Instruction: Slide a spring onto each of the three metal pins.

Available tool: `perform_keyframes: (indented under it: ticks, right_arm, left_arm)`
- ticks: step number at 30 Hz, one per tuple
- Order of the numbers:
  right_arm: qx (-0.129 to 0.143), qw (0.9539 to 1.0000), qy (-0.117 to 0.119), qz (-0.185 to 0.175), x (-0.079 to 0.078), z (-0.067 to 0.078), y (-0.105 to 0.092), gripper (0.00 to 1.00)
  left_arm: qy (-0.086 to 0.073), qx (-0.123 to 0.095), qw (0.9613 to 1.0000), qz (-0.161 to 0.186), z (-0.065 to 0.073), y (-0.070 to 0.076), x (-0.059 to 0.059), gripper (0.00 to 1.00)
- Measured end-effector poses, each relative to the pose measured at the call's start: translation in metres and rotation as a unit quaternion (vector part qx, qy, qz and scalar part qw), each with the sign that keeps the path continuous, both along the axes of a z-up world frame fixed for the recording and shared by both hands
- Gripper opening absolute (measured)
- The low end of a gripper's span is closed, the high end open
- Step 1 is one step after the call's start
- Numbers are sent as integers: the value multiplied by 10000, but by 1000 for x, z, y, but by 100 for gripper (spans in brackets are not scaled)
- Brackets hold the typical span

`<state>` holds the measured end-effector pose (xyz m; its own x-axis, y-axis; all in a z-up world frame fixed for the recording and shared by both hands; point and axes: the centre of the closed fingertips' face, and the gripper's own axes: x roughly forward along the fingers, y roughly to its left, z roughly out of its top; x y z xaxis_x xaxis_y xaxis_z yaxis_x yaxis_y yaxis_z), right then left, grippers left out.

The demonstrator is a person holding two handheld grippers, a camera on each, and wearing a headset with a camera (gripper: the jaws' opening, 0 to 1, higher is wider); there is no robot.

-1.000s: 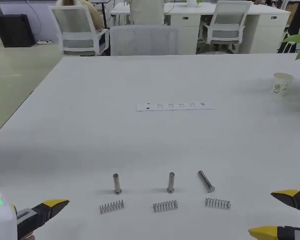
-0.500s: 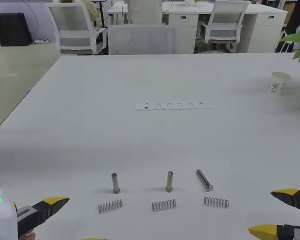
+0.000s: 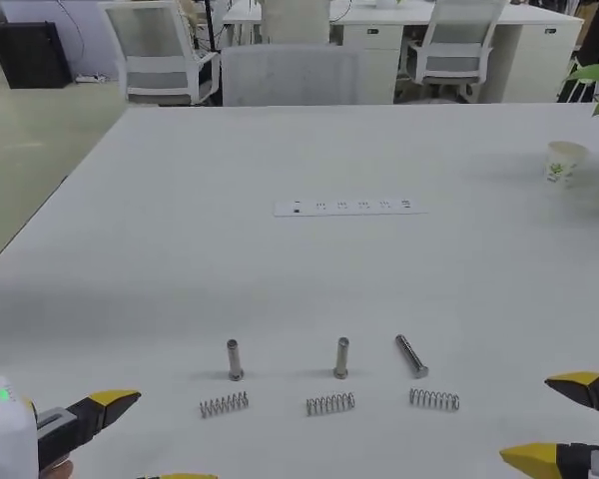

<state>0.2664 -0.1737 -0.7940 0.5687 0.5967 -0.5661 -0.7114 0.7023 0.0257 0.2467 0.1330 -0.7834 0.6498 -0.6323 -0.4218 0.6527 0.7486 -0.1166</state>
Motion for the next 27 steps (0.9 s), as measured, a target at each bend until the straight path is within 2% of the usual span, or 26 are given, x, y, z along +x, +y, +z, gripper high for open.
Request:
perform_keyframes:
  ticks: [18,27]
  right_arm:
    - [-32,10000,31,27,0,0,1,63]
    - [-66,10000,16,41,6,3,4,63]
  left_arm:
    - [-23,-26,10000,92,0,4,-3,72]
    - [-60,-69,9999,120,0,5,-2,72]
